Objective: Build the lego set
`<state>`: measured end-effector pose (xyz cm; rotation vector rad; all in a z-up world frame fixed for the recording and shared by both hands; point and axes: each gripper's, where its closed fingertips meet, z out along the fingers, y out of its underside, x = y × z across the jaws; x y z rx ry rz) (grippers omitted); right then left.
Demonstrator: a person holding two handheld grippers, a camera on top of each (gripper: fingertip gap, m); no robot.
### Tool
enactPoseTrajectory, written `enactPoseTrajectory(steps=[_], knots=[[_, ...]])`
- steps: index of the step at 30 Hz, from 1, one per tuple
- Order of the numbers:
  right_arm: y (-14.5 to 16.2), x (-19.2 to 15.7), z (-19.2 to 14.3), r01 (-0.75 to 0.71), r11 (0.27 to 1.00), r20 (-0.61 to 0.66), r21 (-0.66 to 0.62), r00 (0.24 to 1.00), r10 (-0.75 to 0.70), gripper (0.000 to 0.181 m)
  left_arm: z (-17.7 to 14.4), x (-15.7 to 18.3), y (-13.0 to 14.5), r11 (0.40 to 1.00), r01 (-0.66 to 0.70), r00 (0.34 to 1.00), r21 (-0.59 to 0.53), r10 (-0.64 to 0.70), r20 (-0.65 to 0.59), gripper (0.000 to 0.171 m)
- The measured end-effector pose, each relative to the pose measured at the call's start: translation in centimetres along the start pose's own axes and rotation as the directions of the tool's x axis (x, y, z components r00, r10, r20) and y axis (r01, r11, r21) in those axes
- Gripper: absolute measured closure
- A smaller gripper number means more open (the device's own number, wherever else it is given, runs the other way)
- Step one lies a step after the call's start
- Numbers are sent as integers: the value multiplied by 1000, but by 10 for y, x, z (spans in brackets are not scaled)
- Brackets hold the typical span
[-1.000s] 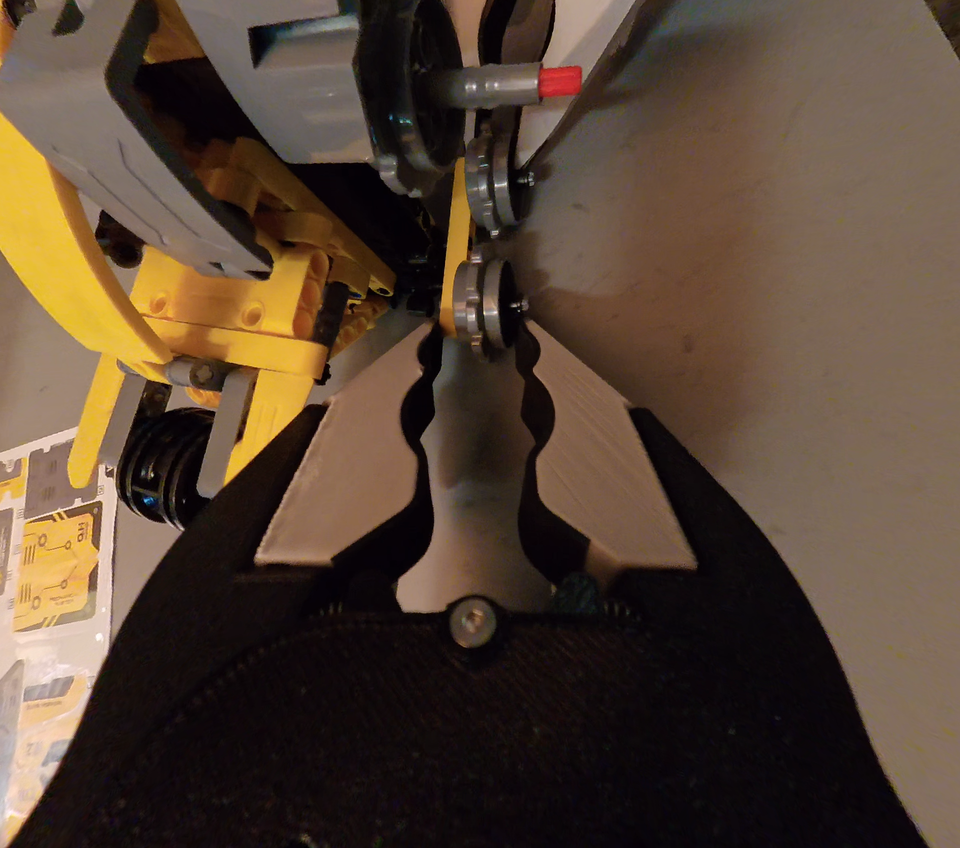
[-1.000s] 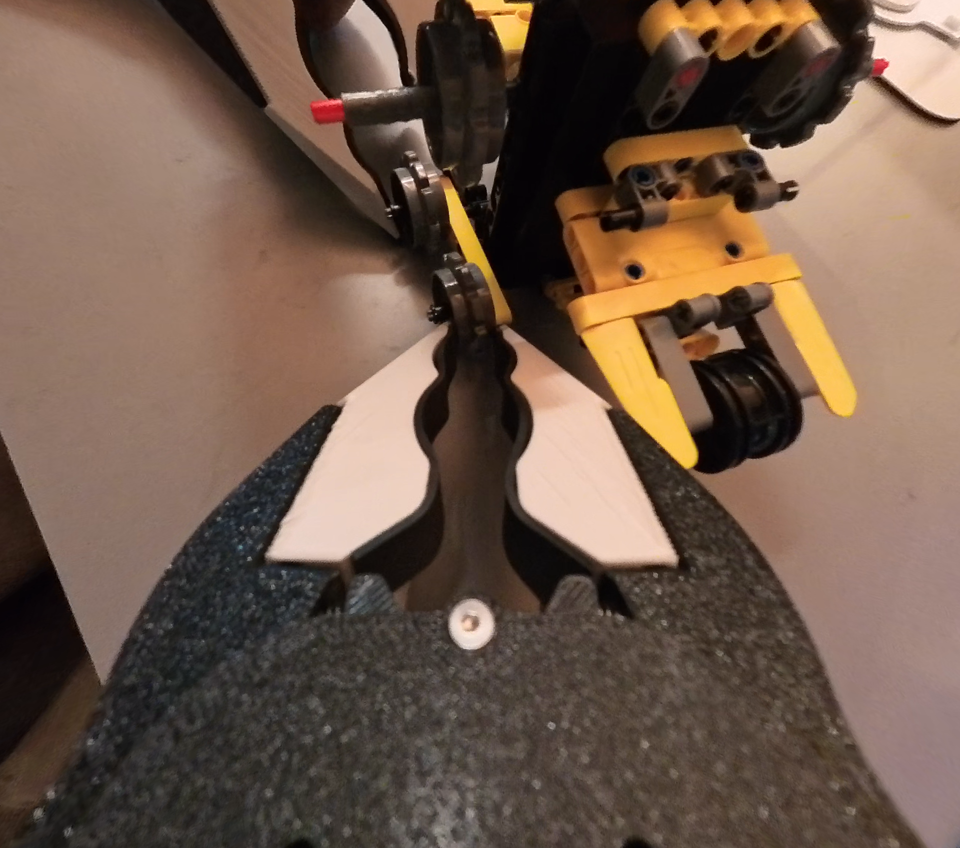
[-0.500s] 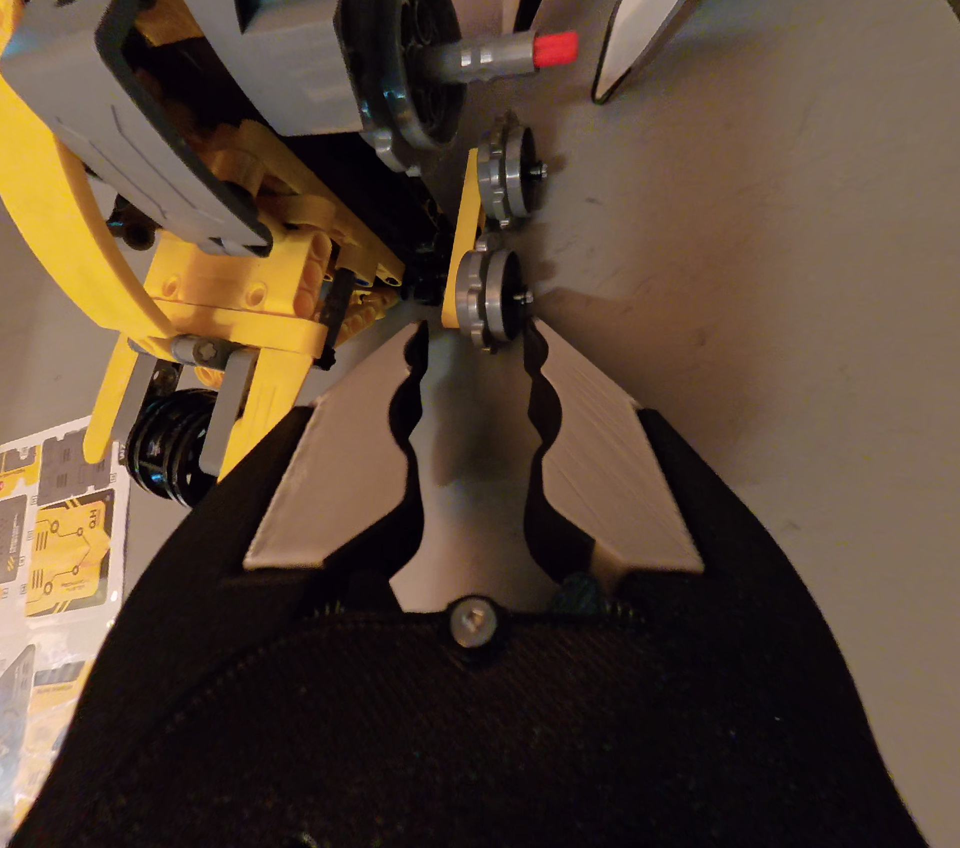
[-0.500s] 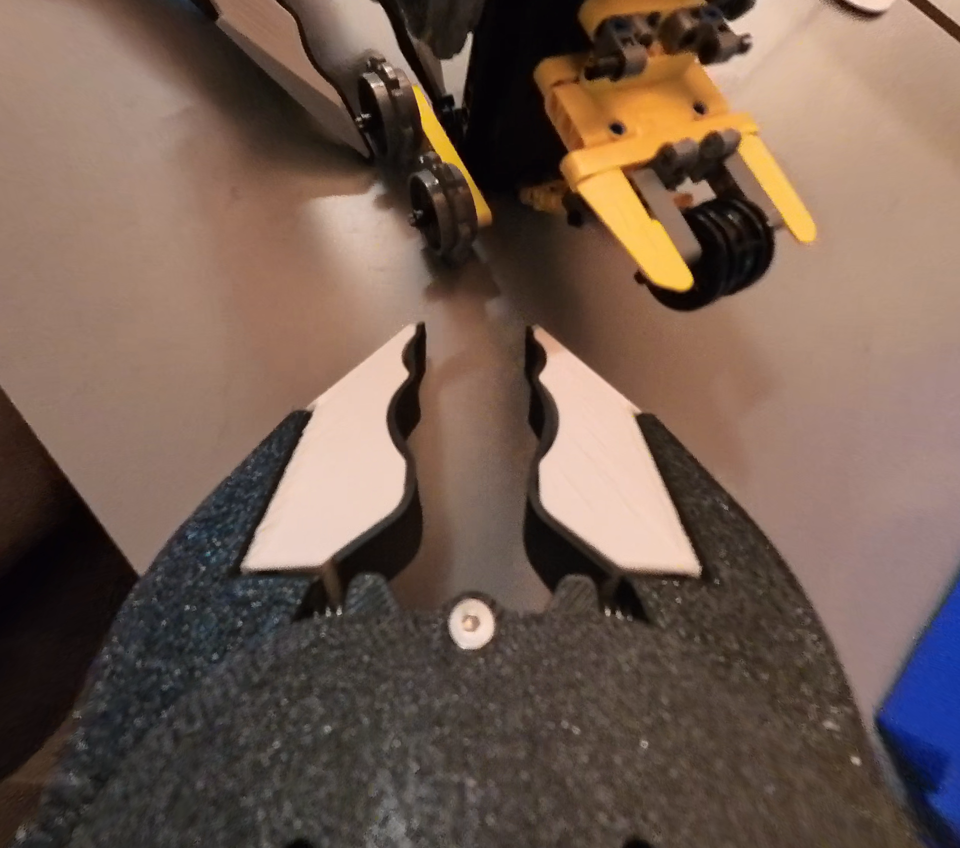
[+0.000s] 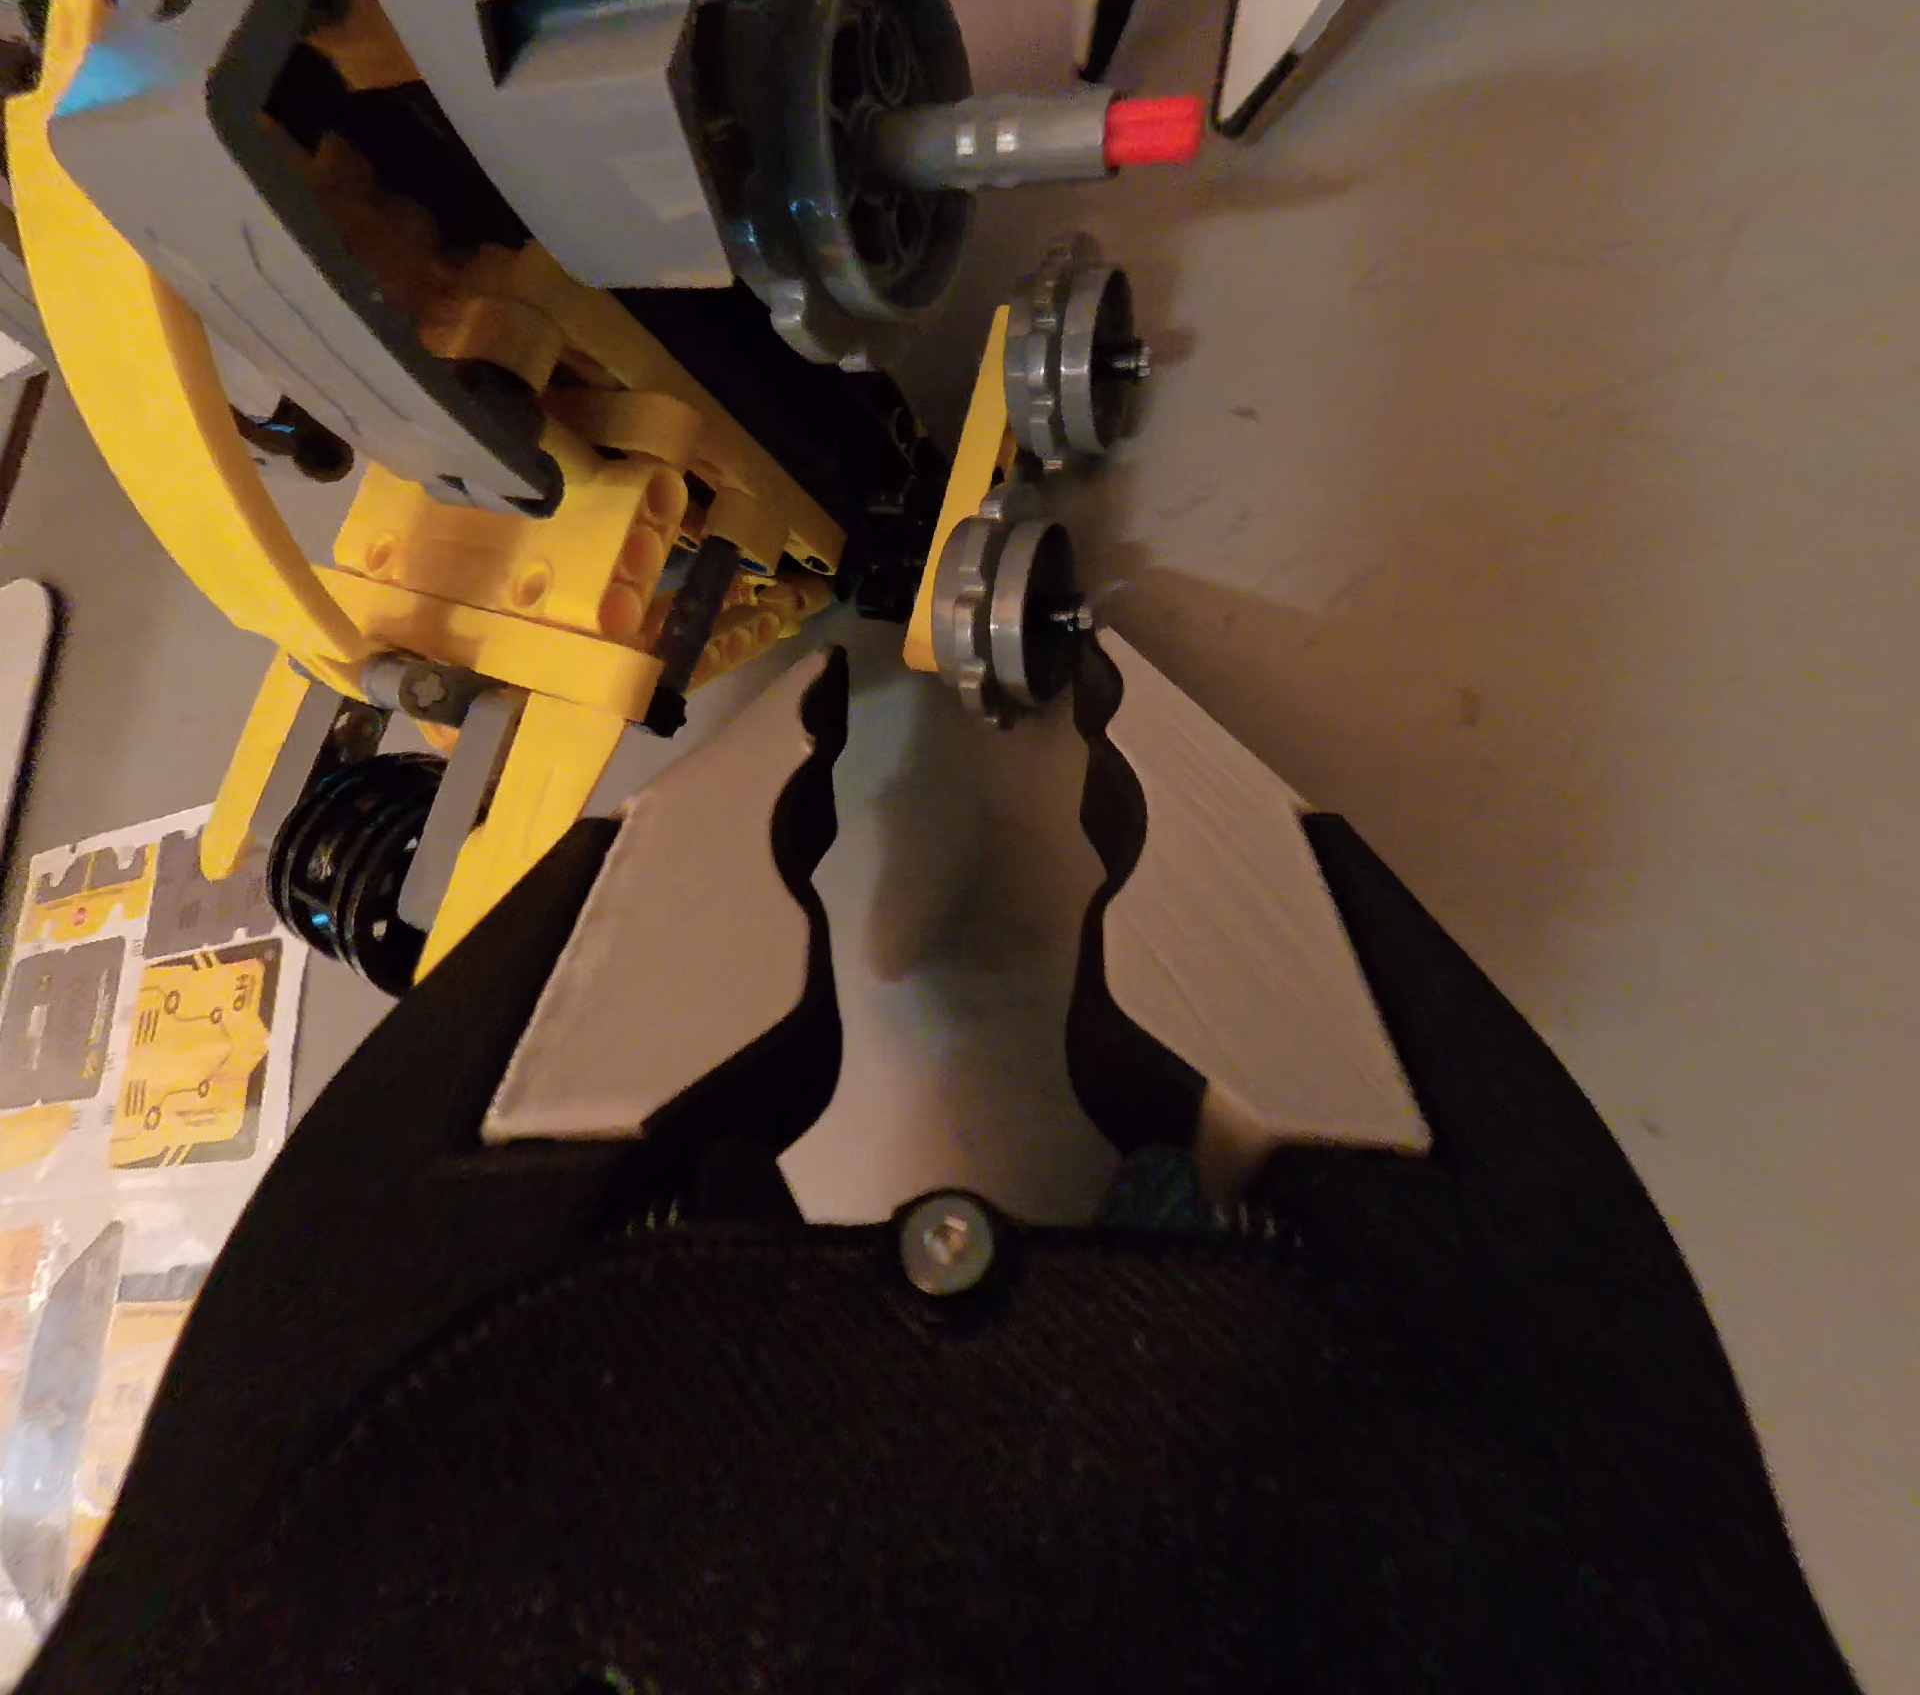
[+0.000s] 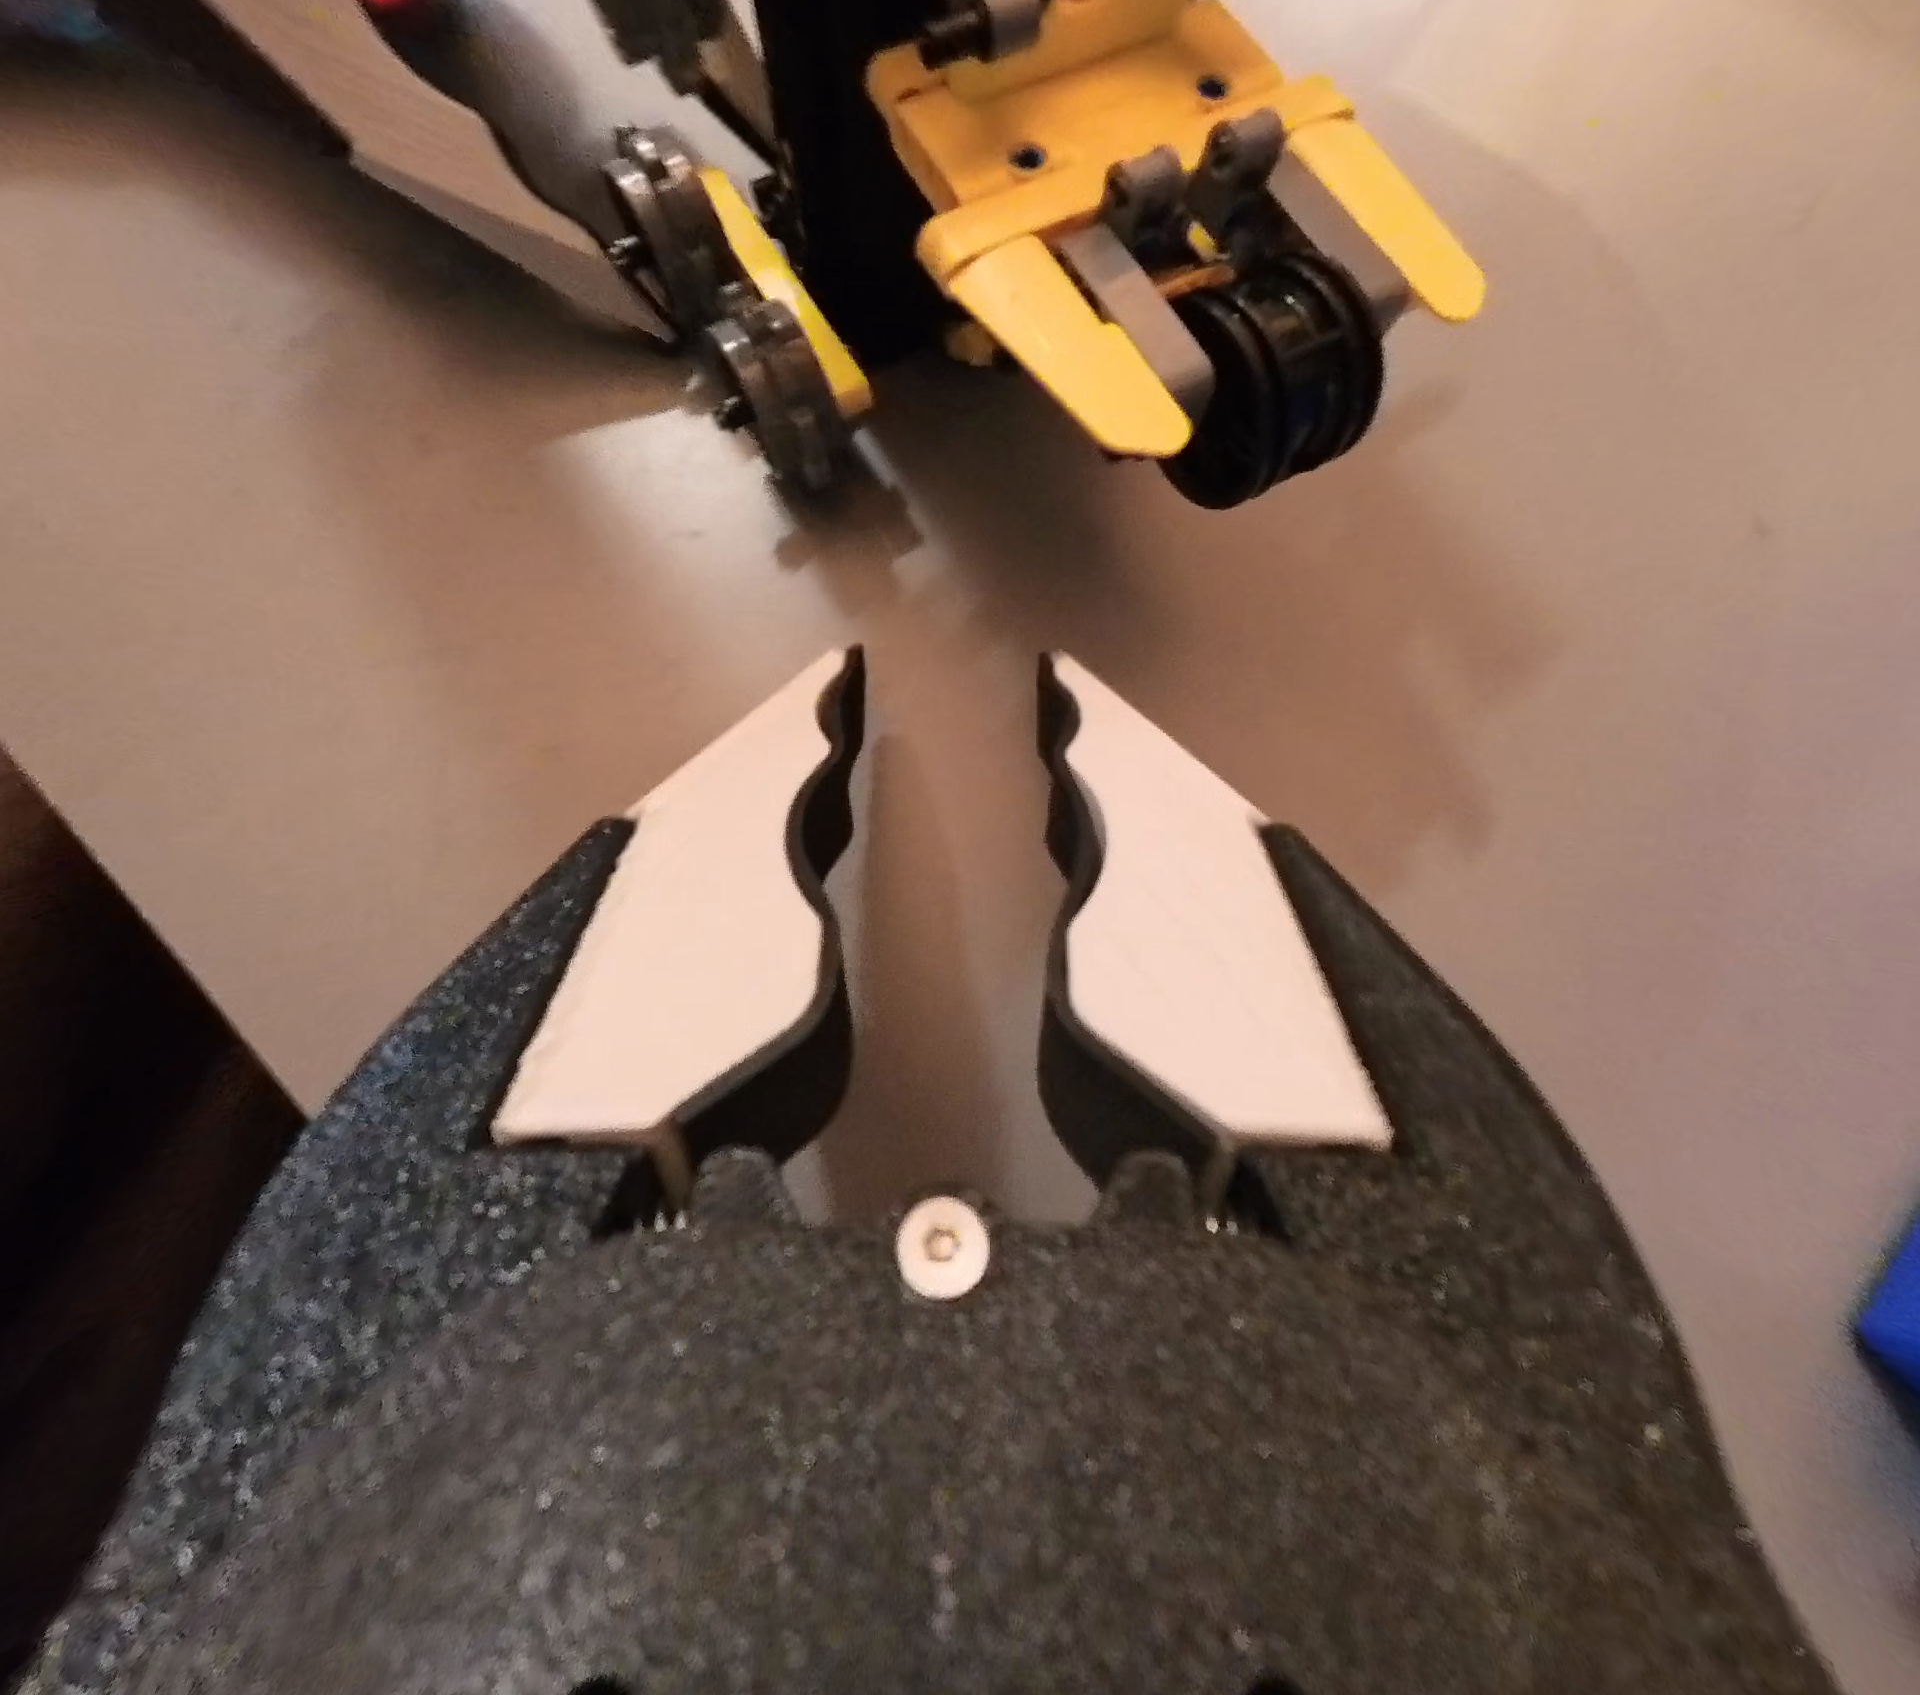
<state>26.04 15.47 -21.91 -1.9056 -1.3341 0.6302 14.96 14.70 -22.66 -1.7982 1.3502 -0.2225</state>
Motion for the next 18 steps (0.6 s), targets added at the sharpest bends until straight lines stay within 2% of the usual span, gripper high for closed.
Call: enactPoseTrajectory(steps=[3,9,15,18], knots=[[13,0,2,35,997,0,-72,999,-35,146,-1,-3,-1,1000,5,999,-4,-5,54,131],[15,-2,1,46,996,65,-74,997,-41,144,-1,-8,1,999,43,993,-20,-40,115,127],[13,6,2,8,997,87,-71,996,-2,159,-1,-11,2,997,67,991,-24,-63,120,122],[13,7,2,-15,997,101,-71,995,22,160,-1,-11,1,998,58,990,-21,-54,131,122]])
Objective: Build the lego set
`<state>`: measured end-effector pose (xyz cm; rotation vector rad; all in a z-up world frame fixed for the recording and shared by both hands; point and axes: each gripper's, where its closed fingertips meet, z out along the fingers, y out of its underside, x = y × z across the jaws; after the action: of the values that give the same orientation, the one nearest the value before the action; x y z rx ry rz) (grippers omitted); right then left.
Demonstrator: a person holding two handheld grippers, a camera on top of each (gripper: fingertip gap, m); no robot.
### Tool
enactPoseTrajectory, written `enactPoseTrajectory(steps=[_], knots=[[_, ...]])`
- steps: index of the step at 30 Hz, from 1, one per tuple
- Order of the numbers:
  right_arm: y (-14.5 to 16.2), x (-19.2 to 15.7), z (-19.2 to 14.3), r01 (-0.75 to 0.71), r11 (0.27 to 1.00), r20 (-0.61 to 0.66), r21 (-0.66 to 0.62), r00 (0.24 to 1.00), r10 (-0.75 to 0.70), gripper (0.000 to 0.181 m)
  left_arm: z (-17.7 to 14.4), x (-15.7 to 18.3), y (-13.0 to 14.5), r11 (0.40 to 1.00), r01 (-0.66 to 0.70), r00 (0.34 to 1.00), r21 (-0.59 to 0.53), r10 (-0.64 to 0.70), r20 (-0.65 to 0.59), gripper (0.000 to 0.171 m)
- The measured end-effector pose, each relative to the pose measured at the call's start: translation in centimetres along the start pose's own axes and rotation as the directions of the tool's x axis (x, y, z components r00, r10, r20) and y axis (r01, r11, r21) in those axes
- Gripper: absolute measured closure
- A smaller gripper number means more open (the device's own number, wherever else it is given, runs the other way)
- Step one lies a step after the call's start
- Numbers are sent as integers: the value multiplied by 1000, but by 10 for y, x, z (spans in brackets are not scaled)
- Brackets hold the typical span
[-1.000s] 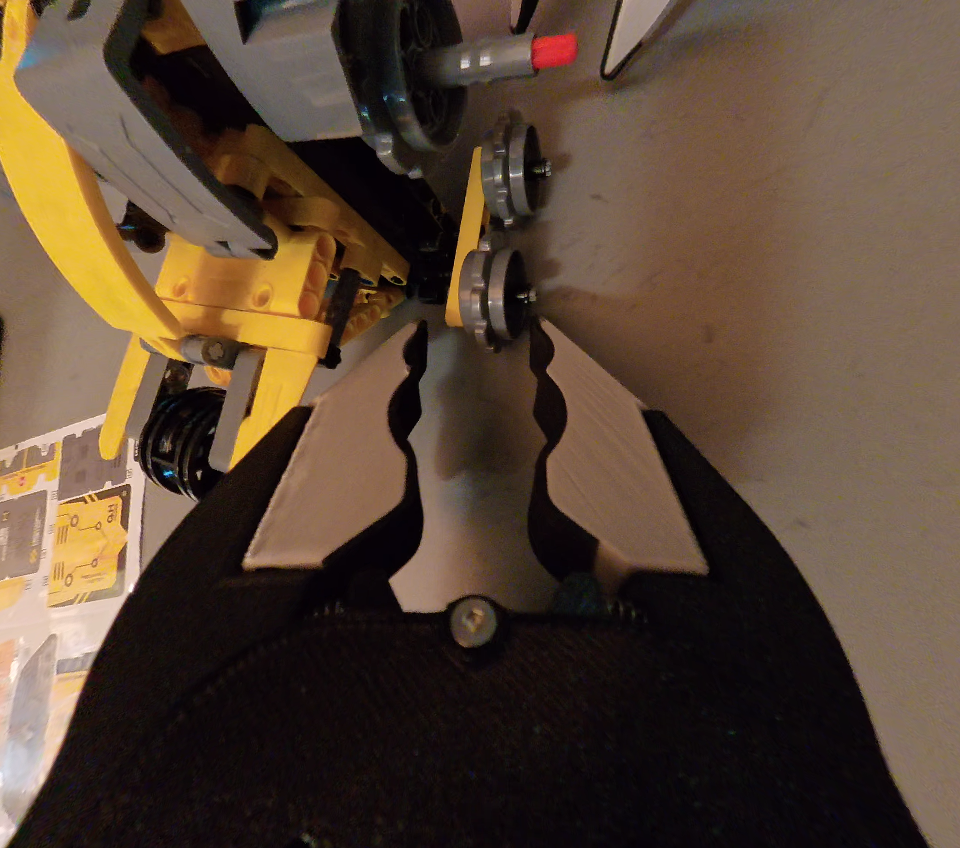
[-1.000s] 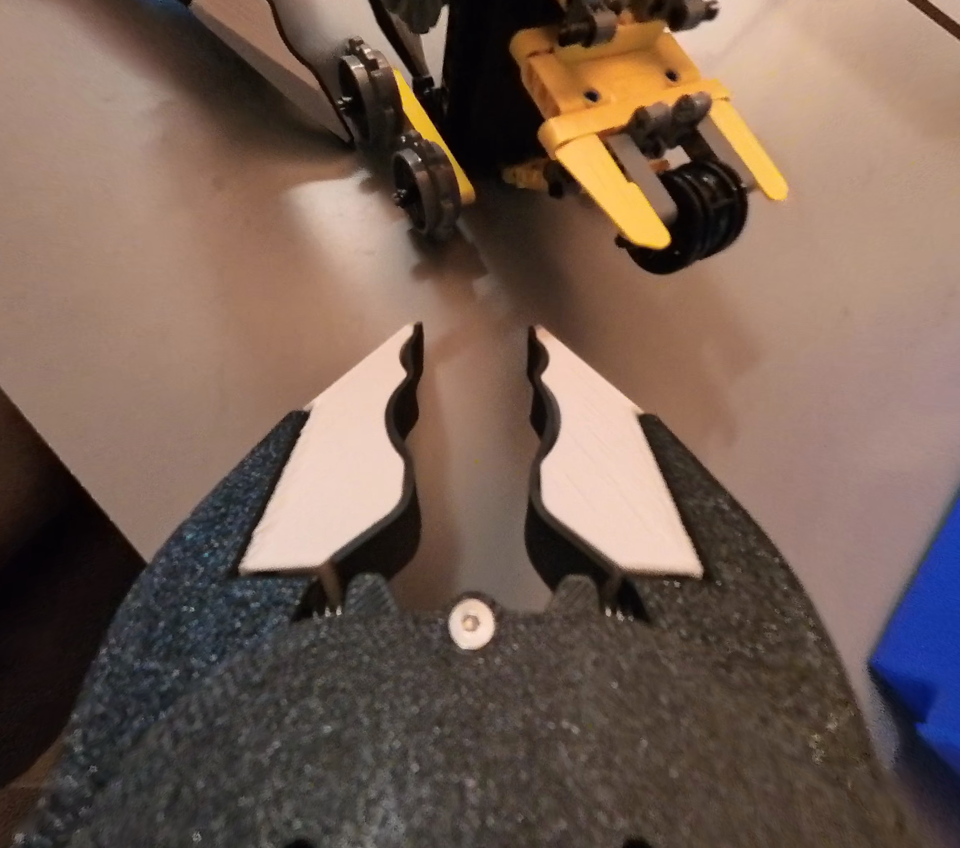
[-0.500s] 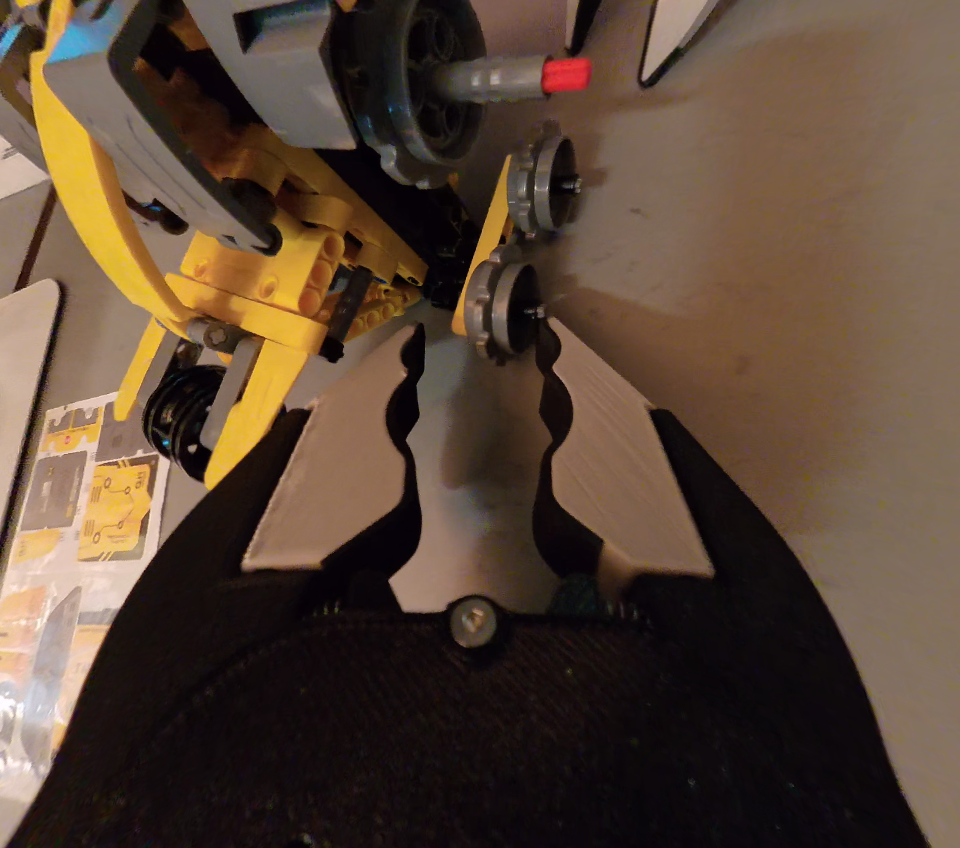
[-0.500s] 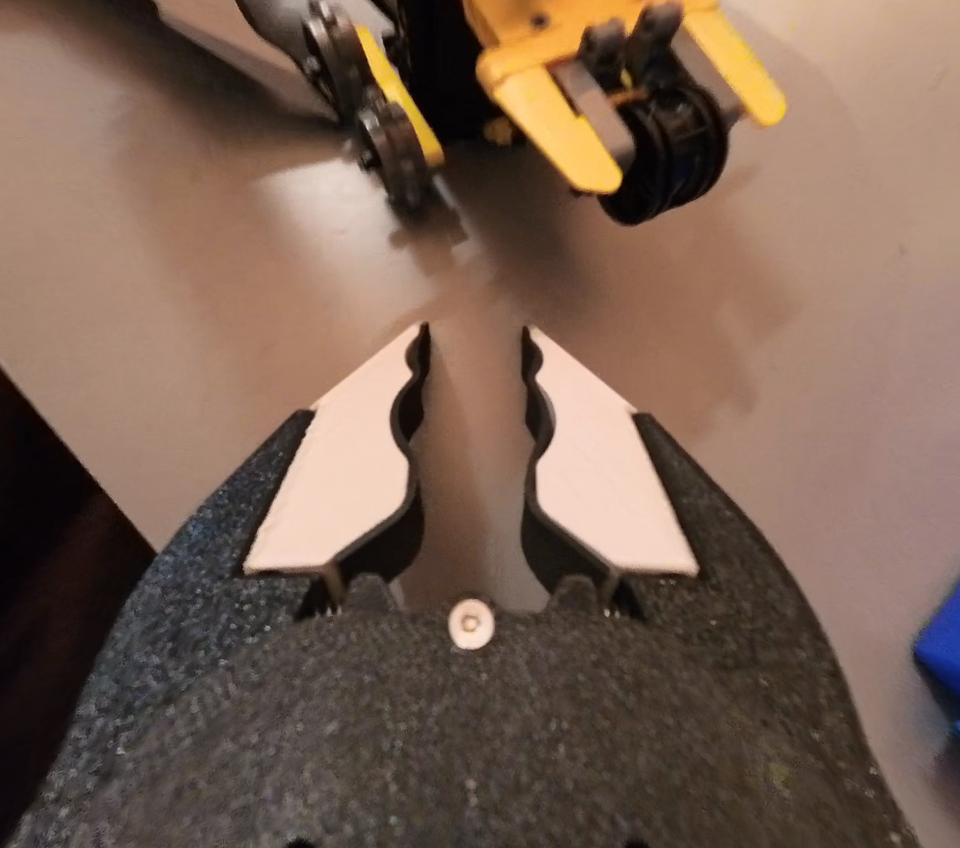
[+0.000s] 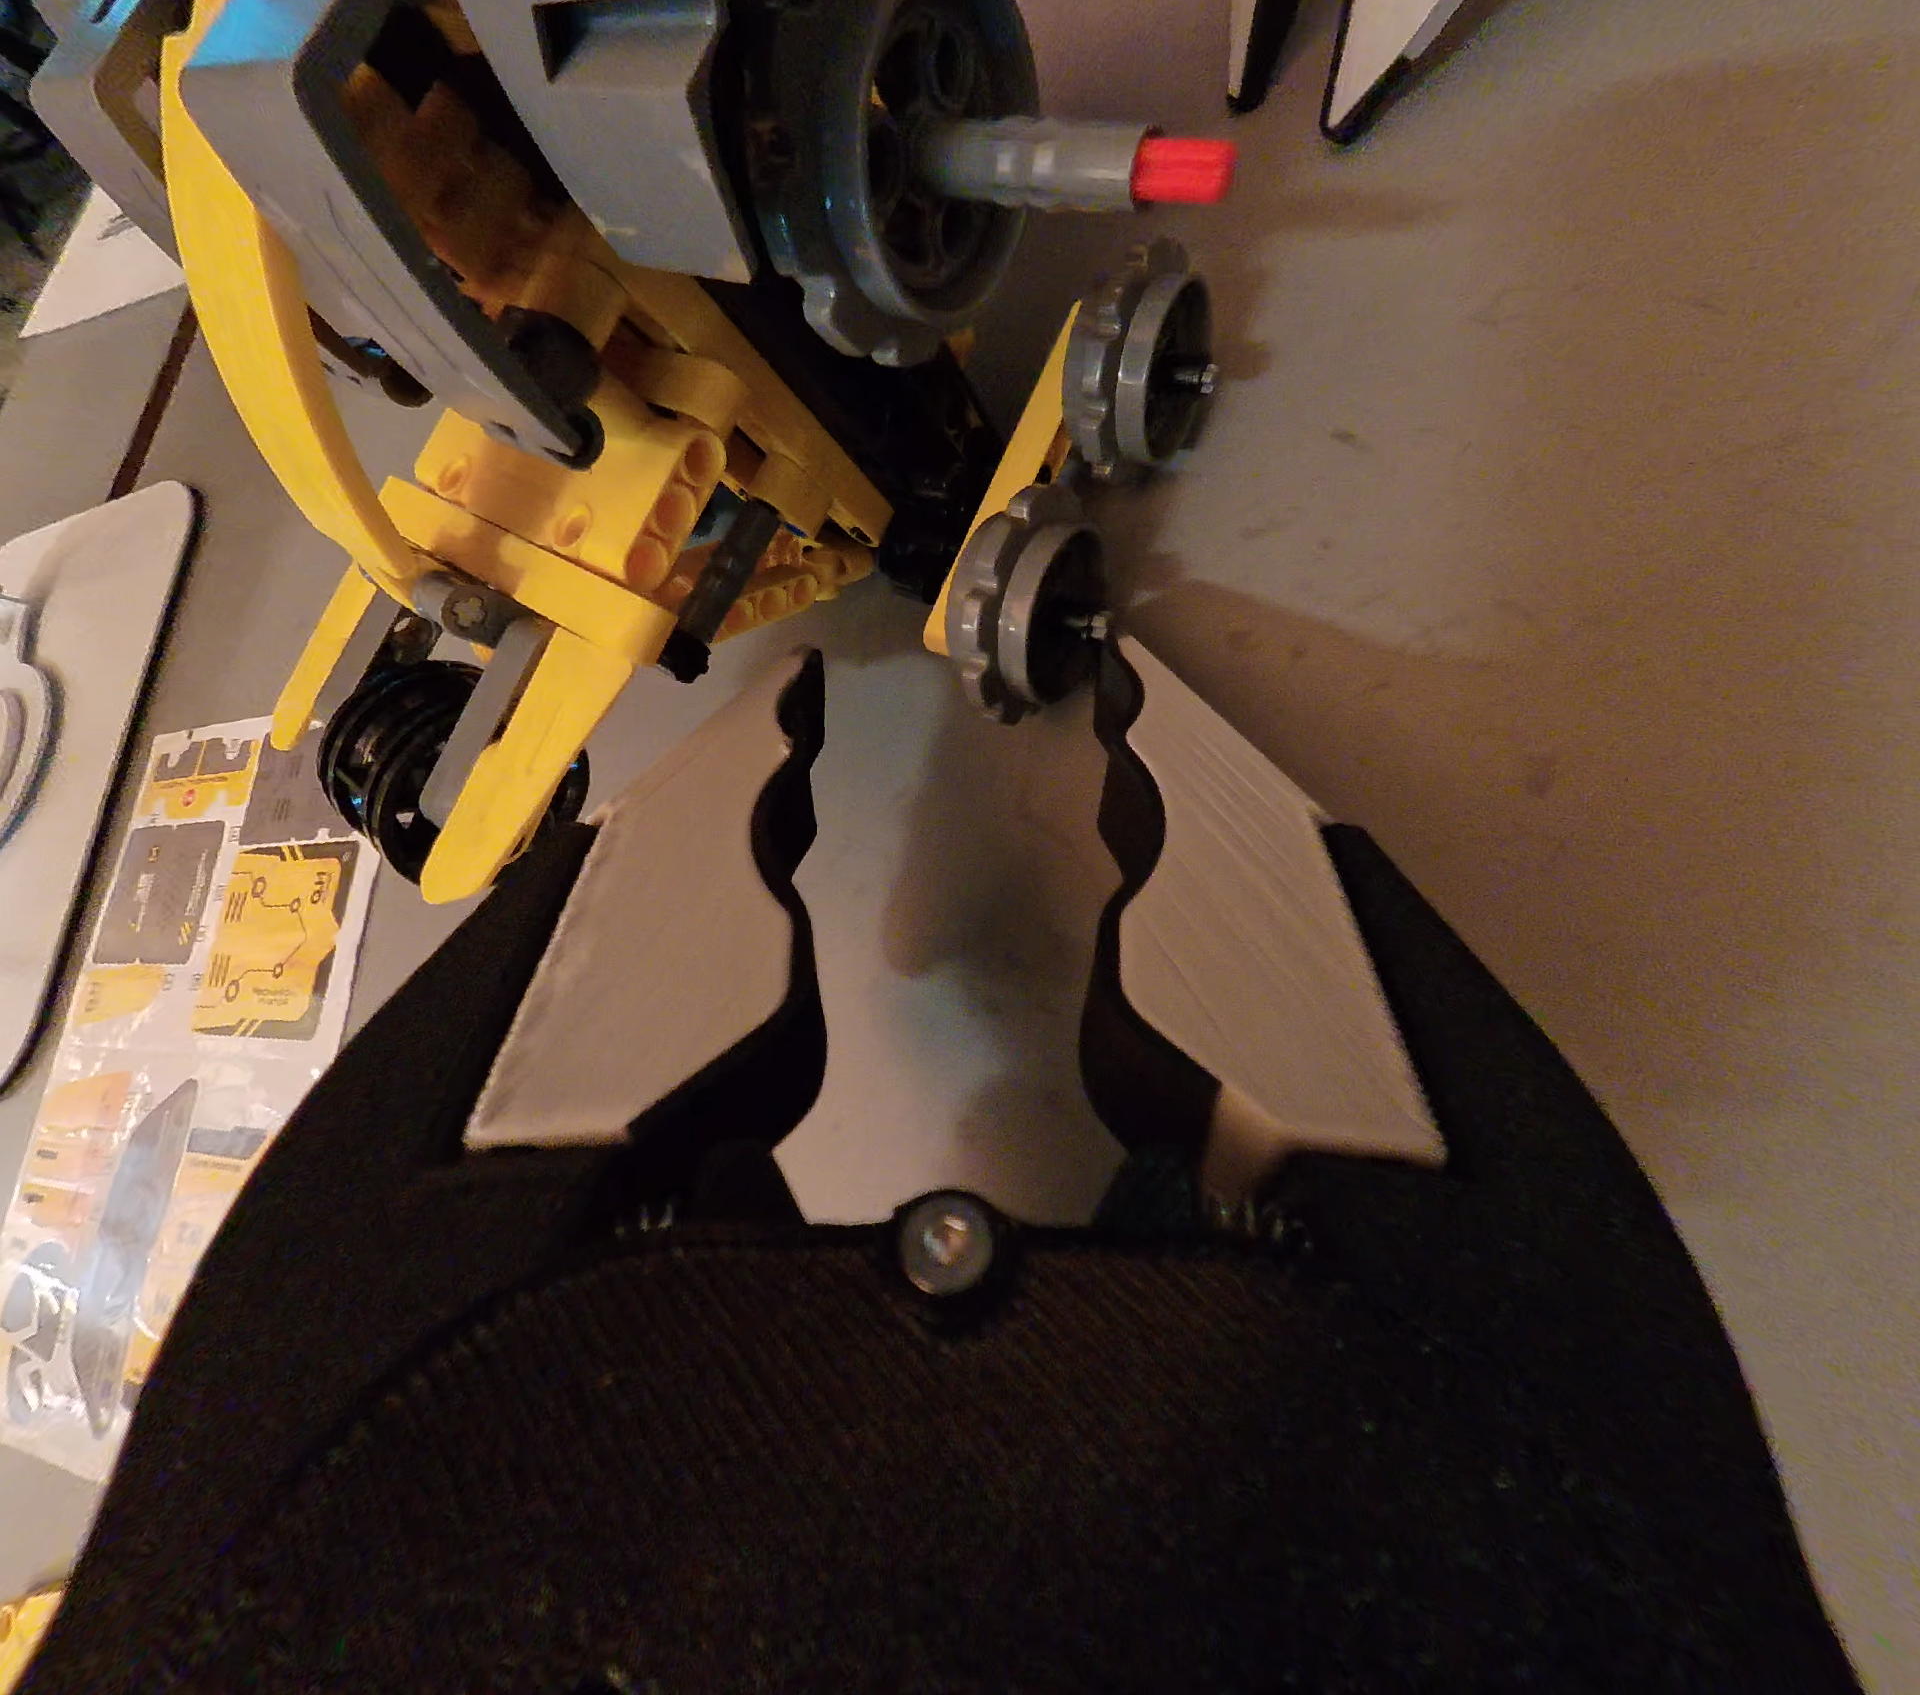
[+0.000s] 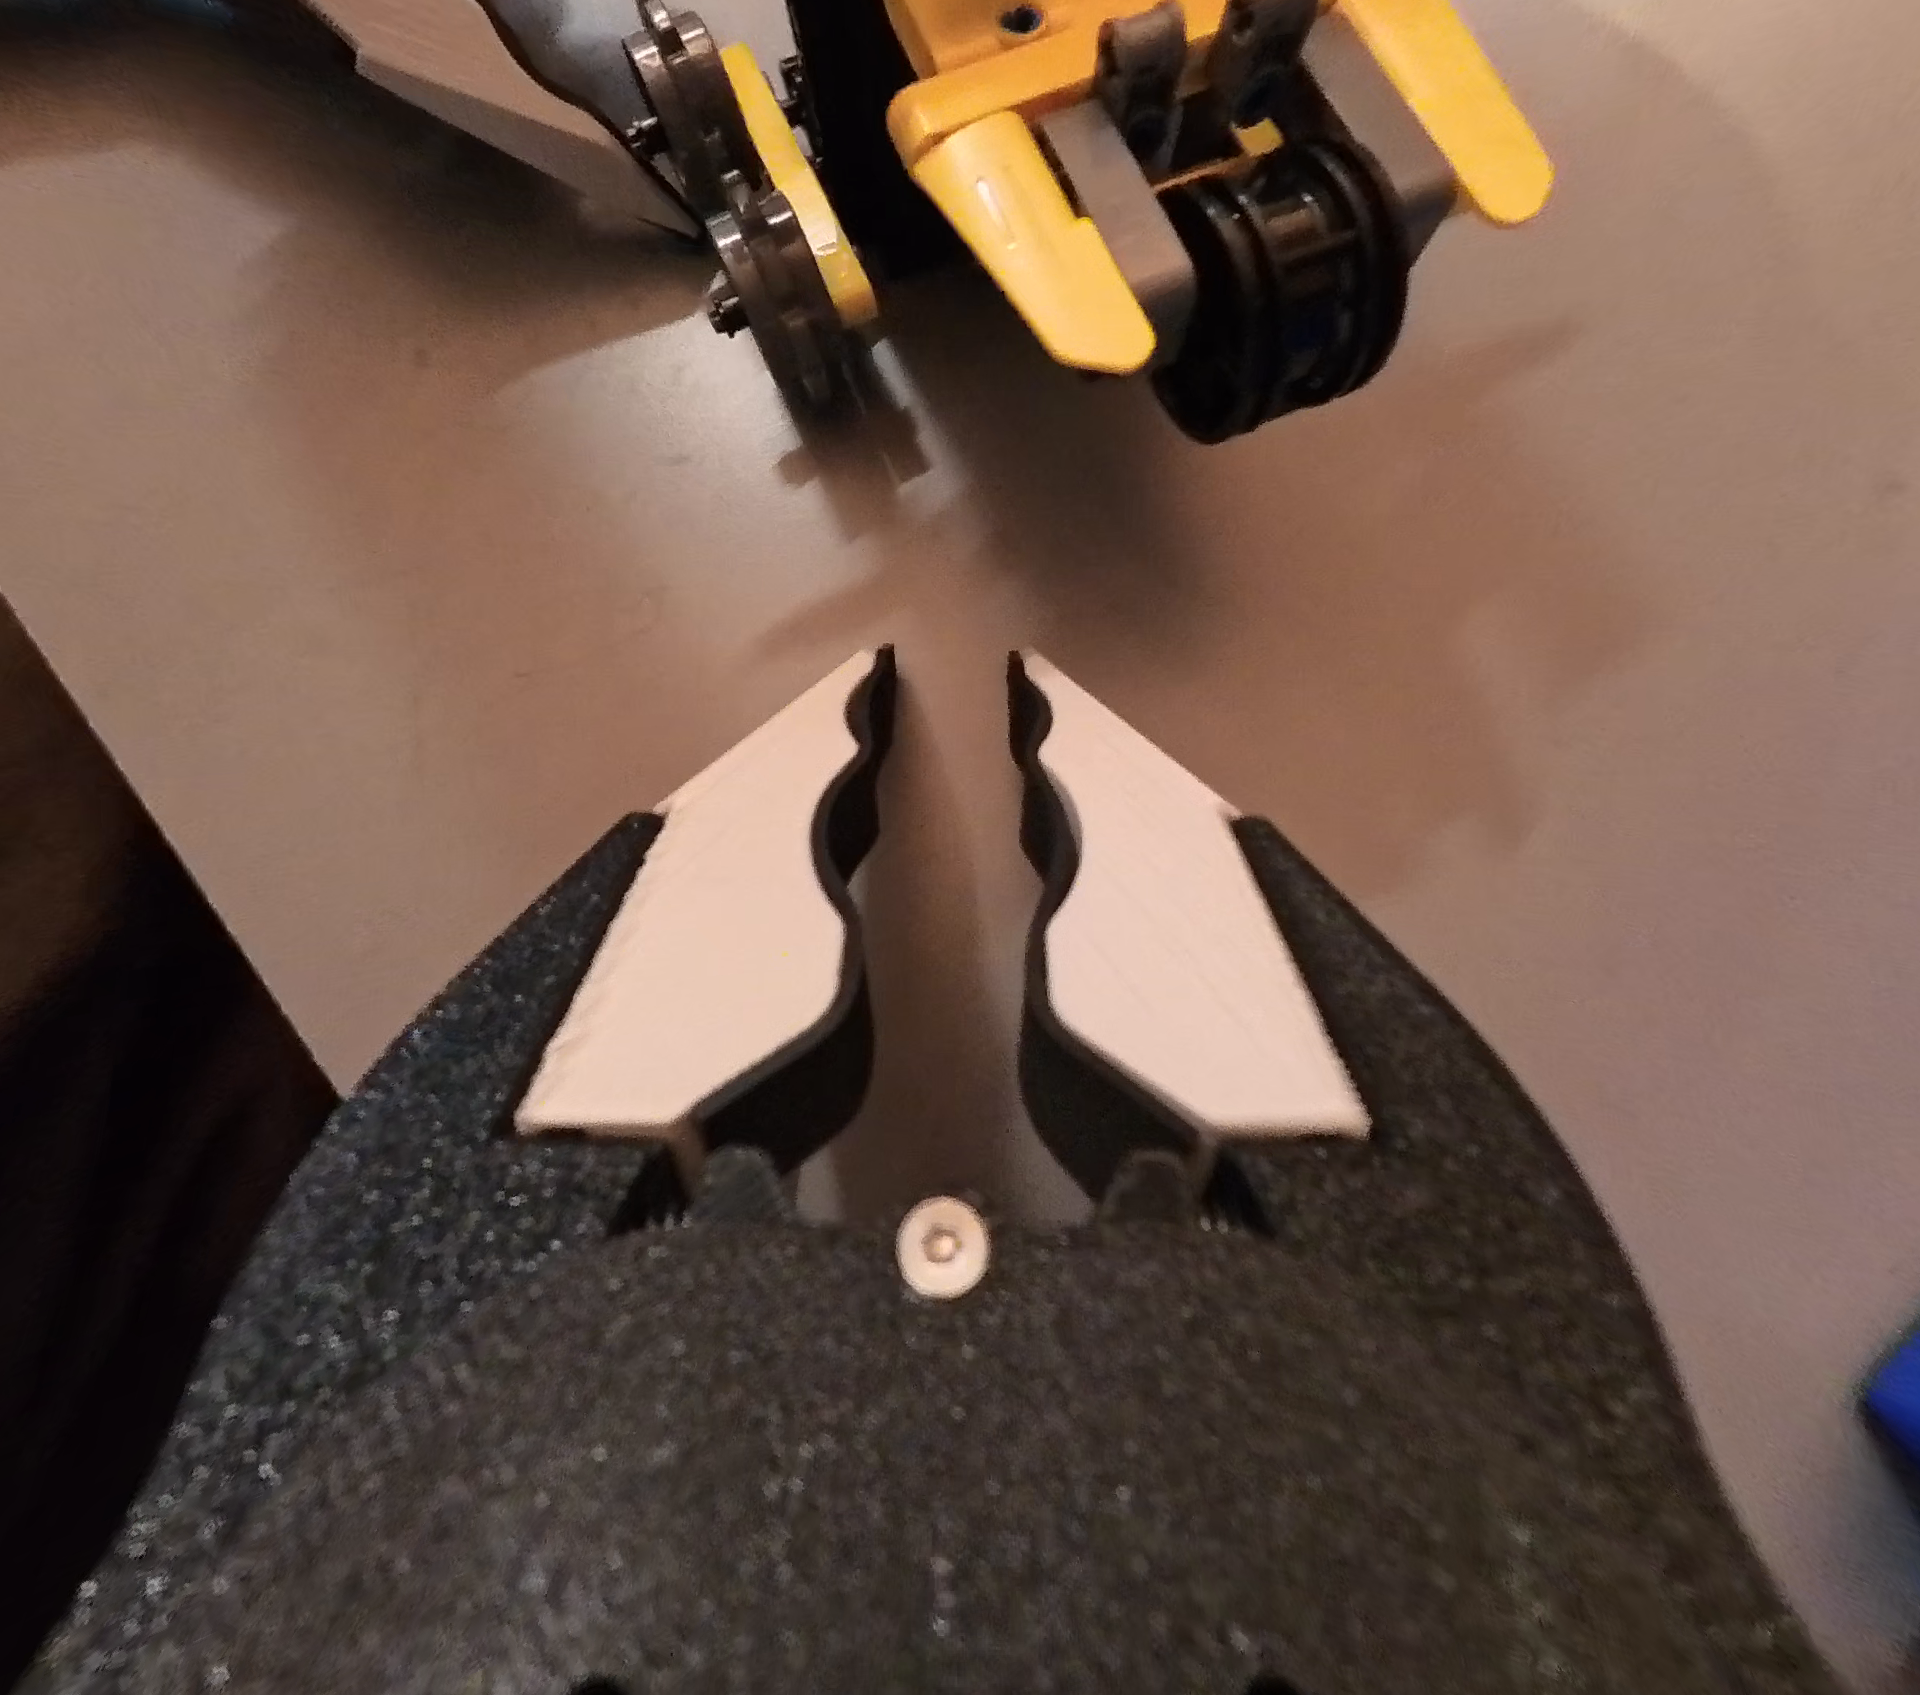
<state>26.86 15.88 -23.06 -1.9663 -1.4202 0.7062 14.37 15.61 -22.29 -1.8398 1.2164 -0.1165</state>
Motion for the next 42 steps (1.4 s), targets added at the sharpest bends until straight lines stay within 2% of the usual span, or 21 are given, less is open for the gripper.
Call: enactPoseTrajectory(steps=[6,9,14,18,20,25,32,42], knots=[[1,5,1,78,997,-113,-16,990,-79,169,-3,-1,-3,998,-53,997,25,51,58,122],[0,8,-1,118,993,-191,-20,974,-119,163,-4,-1,-4,997,-74,994,32,71,85,123],[-4,7,-2,179,984,-282,-23,943,-178,162,-7,0,1,1000,9,999,10,-9,35,113],[-28,-24,5,152,984,-216,88,968,-130,153,-13,4,-3,998,33,999,50,-33,-7,115],[-37,-31,11,171,979,-227,107,963,-144,151,-16,5,-5,997,41,999,70,-40,-22,117],[-48,-34,20,194,974,-235,114,958,-163,150,-19,4,-7,993,67,997,93,-64,-35,126],[-67,-34,10,133,956,-181,261,980,-87,150,-16,4,-5,994,86,995,69,-82,-58,137],[-68,-44,16,180,951,-137,250,979,-149,154,-12,7,-1,998,44,998,36,-43,-41,138]])
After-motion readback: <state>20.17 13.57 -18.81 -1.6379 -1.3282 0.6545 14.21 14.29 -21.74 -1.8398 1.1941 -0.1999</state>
